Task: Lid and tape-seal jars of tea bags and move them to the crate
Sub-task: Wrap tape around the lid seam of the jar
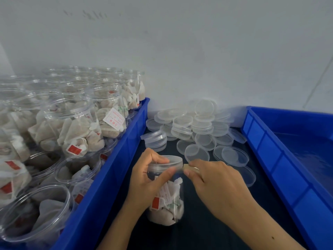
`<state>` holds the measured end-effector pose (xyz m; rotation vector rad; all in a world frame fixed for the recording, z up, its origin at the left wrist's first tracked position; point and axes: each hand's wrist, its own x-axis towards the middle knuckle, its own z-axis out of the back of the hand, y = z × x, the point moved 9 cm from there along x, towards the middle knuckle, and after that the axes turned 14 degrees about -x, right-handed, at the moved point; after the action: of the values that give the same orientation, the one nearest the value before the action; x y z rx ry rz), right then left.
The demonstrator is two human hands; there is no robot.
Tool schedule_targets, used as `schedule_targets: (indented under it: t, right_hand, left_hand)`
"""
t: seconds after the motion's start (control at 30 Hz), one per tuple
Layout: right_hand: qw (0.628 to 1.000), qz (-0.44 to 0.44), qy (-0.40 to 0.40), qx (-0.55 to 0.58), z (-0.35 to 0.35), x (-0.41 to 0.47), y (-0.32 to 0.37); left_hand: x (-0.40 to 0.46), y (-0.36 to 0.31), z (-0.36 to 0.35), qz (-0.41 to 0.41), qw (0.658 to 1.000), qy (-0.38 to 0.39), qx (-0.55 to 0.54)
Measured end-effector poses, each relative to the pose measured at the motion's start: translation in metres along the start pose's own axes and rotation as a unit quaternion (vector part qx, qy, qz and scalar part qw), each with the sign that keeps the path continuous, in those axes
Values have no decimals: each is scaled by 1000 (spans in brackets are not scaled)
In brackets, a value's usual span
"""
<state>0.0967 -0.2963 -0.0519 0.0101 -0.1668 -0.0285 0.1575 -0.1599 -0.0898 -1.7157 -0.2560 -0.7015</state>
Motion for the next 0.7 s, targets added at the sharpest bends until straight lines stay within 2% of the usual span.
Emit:
schedule_targets:
  t: [0.13, 0.3, 0.43, 0.53, 0.7]
  right_hand:
    - [999, 15, -6, -31, 0, -5, 7]
    - [1000, 14, -28, 0, 2, -12, 10]
    - [997, 23, -65, 21, 7, -12, 7]
    - [996, 28, -81, 23, 6, -10, 5]
    - [998, 24, -48, 42, -6, -7, 10]
  left_hand:
    - [-1, 3, 3, 4, 998, 29, -53]
    - [1, 11, 7, 35, 995, 25, -89]
    - [4, 16, 6, 56, 995, 31, -78]
    - [5, 19, 4, 58, 998, 12, -39]
    - [1, 16, 6, 36, 998, -55, -8]
